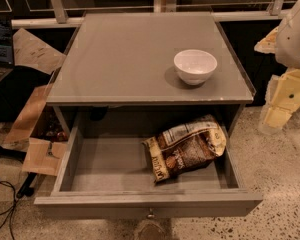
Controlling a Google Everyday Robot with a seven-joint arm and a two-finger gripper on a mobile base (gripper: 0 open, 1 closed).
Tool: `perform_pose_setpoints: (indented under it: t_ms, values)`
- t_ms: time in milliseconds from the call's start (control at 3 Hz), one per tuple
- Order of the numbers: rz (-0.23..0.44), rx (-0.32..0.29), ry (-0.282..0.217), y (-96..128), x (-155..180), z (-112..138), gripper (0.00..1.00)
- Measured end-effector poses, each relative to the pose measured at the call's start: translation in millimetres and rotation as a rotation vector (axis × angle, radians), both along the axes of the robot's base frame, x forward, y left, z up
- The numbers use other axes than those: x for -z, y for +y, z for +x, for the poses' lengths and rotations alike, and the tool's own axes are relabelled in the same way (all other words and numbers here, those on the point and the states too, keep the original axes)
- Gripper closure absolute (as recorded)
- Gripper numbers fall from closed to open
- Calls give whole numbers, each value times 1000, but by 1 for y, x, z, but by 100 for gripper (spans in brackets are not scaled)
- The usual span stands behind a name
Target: Pick brown chip bag from top drawer and place on counter
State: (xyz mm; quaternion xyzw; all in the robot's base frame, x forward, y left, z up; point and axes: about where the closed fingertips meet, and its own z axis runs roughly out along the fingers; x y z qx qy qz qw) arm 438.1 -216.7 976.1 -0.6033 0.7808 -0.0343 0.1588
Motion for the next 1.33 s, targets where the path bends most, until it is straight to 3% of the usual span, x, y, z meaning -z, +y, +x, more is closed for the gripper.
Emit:
perform_pose_setpoints:
  t_ms: [333, 667, 1333]
  values:
    - [0, 0, 0, 0, 0, 0, 0]
    - [95, -23, -27, 4, 14, 0, 0]
    - [255, 17, -100, 6, 67, 5, 0]
